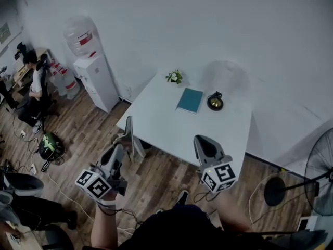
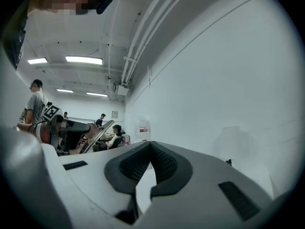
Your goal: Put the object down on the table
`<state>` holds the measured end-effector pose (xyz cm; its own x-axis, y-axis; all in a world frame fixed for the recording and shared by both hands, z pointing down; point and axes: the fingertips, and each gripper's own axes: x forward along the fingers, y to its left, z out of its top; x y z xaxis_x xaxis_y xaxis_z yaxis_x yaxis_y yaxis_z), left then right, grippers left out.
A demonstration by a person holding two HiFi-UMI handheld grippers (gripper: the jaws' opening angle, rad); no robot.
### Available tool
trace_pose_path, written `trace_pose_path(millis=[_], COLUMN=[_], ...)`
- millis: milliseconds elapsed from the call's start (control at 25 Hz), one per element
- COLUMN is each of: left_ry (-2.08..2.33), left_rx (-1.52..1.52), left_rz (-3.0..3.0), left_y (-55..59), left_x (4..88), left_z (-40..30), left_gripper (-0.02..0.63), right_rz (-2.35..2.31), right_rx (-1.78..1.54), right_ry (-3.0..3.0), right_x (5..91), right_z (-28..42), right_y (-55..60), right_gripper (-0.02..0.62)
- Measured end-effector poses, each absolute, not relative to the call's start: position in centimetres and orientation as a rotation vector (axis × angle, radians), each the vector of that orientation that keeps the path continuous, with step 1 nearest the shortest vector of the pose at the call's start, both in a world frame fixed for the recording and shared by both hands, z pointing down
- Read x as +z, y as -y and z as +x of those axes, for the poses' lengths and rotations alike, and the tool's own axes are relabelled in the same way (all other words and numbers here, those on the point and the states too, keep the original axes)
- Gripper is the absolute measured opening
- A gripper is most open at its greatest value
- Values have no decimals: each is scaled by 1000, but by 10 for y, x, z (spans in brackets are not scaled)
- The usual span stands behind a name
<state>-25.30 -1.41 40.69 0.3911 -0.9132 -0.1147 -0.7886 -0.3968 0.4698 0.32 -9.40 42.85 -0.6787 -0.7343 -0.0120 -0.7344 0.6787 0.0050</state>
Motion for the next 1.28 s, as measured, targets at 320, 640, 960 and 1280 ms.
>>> trace_pose_path(millis=[320,640,960,1280], left_ry=[1533,1544,1450,1218], left_rx=[-473,-404,-358,-307], left_rz=[2338,2298,2235,2193], left_y=[93,151,226,332], left_x=[390,410,458,528], left_z=[-208,-176,-174,-194], left_gripper=[5,5,5,5], right_rz=[-1223,-1227,-1338,-1624], right_rx=[-18,-112,-178,-183], right_ry=[-2842,-2829,-2807,-2698], right_x=[420,439,469,475], right_z=[46,79,102,103], right_y=[185,243,291,339], right_gripper=[6,5,6,5])
